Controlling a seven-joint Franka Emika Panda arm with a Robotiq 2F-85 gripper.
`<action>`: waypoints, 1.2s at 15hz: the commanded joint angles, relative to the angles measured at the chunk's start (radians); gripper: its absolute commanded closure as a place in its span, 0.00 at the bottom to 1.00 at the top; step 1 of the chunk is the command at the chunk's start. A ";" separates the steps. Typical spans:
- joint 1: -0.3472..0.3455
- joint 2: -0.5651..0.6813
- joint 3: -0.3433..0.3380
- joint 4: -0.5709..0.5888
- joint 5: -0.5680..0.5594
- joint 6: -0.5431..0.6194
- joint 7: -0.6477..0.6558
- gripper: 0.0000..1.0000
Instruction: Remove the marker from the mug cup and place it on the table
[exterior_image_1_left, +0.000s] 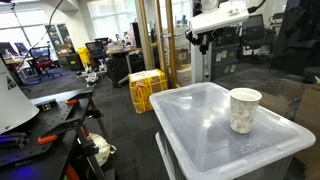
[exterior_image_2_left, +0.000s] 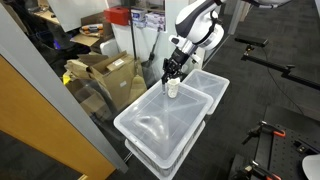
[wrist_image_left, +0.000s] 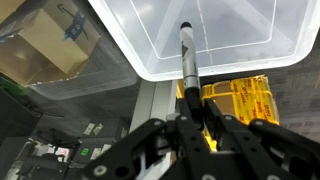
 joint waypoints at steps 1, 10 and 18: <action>0.063 0.011 -0.064 0.034 -0.036 -0.082 0.056 0.95; 0.148 0.084 -0.085 0.109 -0.188 -0.133 0.227 0.95; 0.177 0.159 -0.054 0.191 -0.183 -0.097 0.445 0.95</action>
